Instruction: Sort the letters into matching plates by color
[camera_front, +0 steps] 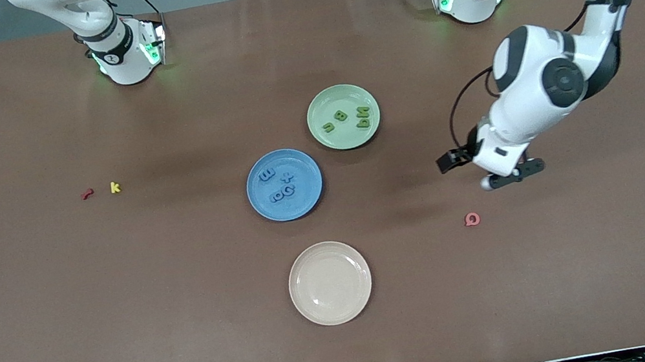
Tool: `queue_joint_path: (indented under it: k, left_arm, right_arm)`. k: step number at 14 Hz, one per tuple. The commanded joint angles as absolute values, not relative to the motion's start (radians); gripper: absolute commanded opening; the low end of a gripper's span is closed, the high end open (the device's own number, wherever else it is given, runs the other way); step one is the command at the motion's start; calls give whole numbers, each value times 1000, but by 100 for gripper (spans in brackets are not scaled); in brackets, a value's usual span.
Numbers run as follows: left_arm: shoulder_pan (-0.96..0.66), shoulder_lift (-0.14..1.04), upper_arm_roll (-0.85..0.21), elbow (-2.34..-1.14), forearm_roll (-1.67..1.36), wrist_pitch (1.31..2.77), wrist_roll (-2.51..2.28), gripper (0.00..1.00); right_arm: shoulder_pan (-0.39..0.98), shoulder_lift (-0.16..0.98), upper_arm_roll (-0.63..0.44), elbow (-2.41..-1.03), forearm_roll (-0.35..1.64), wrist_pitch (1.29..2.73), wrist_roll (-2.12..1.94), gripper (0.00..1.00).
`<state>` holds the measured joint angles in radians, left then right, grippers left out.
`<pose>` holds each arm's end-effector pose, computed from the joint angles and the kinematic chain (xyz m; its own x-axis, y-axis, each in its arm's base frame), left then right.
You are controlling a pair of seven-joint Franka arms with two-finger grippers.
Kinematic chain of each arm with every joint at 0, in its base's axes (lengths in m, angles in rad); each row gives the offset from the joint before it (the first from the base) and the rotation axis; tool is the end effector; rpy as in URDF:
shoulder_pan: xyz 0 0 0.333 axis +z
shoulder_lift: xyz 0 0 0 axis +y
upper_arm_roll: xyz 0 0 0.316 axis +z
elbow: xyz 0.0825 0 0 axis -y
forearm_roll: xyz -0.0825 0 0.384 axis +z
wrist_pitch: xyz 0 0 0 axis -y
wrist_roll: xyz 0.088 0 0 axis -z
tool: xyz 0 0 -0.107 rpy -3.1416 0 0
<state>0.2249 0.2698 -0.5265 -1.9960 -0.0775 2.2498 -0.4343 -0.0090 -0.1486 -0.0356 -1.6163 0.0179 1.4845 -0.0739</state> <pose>0.5734 -0.1689 0.3459 0.9792 0.1898 -0.0718 0.1999 -0.9630 0.1807 0.4976 -0.0218 0.6738 0.9993 0.0311 0.0184 0.0315 -0.9993 -0.0218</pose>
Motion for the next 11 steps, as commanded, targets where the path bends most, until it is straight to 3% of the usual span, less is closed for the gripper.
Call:
queue_joint_path:
  k: [1, 3, 7, 11]
  left_arm:
    - [222, 178, -447, -2039, -114, 2240, -329, 98]
    - [238, 152, -387, -2023, -114, 2208, -270, 98]
    - [359, 141, -388, -1953, -95, 2175, -203, 99]
    - [389, 141, -383, -1771, -95, 1929, -143, 99]
  right_arm:
    - [-12, -106, -32, -1566, 35, 1453, -31, 100]
    - [-12, -97, -31, -1554, 35, 1444, -28, 100]
    - [-17, -80, -31, -1534, 35, 1411, -29, 100]
    - [-15, -80, -32, -1535, 35, 1398, -25, 100]
